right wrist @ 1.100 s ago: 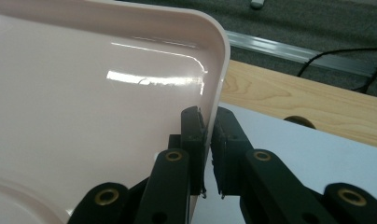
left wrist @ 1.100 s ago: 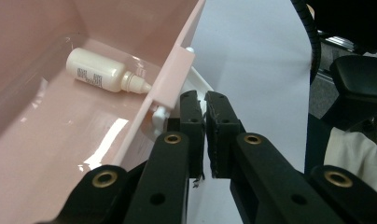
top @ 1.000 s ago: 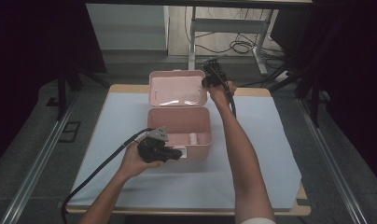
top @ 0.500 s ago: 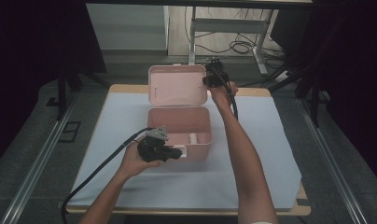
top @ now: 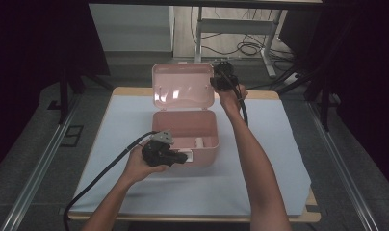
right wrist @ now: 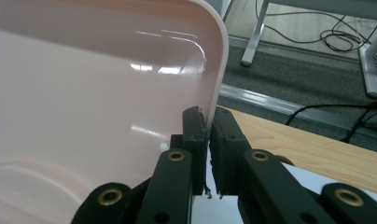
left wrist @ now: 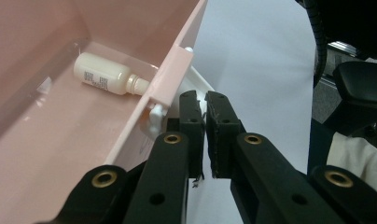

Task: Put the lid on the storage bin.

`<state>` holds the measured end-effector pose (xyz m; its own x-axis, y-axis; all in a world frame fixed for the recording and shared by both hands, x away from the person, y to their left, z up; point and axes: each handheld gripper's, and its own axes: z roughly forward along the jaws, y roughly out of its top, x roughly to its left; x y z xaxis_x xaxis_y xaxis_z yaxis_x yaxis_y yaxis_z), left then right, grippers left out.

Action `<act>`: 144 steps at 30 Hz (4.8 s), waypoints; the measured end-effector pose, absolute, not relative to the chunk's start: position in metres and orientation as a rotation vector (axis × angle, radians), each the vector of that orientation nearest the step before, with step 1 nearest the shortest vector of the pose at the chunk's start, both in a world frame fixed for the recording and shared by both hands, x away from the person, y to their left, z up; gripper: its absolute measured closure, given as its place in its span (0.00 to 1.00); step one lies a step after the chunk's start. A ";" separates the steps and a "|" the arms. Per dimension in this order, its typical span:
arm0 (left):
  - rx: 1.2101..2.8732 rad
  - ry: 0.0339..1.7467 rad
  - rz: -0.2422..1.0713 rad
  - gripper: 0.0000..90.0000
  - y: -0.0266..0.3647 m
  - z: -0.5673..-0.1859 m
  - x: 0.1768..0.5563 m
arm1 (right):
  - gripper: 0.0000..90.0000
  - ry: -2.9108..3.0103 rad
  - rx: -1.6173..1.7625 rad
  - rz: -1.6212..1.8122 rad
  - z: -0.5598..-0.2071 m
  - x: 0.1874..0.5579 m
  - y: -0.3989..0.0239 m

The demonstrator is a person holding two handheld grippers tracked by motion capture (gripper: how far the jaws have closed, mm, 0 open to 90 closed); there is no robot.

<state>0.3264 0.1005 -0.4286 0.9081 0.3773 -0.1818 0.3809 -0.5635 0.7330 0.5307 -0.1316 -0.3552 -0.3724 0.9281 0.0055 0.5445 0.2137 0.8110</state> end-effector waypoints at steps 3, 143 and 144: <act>2.222 0.539 -0.009 0.96 0.101 -0.429 0.327 | 0.95 1.986 1.349 1.049 -0.355 0.527 -0.133; 2.212 0.553 -0.002 0.95 0.100 -0.430 0.325 | 0.84 2.253 1.021 1.345 -0.421 0.320 -0.217; 2.211 0.554 0.000 0.95 0.100 -0.430 0.325 | 0.84 2.250 1.019 1.352 -0.423 0.319 -0.219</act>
